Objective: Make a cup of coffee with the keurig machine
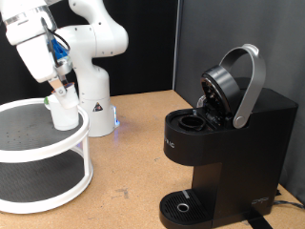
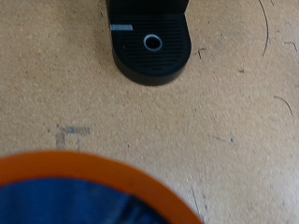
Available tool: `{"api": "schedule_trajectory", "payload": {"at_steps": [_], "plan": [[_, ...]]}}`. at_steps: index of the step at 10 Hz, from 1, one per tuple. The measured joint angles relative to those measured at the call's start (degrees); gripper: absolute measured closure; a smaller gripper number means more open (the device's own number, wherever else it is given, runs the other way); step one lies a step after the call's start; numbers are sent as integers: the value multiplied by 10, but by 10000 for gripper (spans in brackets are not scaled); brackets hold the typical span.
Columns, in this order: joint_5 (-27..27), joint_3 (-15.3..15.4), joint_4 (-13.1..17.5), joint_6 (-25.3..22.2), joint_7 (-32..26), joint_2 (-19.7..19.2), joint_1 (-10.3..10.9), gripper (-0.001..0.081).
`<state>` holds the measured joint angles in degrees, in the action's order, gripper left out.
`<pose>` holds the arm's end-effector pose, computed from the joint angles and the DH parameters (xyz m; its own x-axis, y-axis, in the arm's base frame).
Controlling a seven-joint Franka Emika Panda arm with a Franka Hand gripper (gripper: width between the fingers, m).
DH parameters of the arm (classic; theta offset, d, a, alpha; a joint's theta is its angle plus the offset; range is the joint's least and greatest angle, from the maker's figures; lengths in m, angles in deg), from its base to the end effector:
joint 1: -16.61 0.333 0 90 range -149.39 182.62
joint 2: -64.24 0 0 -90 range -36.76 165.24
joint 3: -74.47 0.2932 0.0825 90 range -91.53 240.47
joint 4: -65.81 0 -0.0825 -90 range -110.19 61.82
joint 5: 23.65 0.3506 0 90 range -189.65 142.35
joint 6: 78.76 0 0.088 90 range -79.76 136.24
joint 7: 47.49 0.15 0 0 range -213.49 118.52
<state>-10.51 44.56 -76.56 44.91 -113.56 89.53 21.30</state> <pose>0.3782 -0.1534 0.3911 0.7676 0.5204 0.3741 0.6020 -0.7857 -0.1422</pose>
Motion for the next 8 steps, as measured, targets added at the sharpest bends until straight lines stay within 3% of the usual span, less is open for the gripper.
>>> {"api": "schedule_trajectory", "payload": {"at_steps": [2, 5, 8], "plan": [[51, -12, 16, -53, -23, -2, 17, 369], [95, -12, 79, -140, -30, -38, 59, 369], [130, 3, 106, -120, -17, -65, 83, 369]]}}
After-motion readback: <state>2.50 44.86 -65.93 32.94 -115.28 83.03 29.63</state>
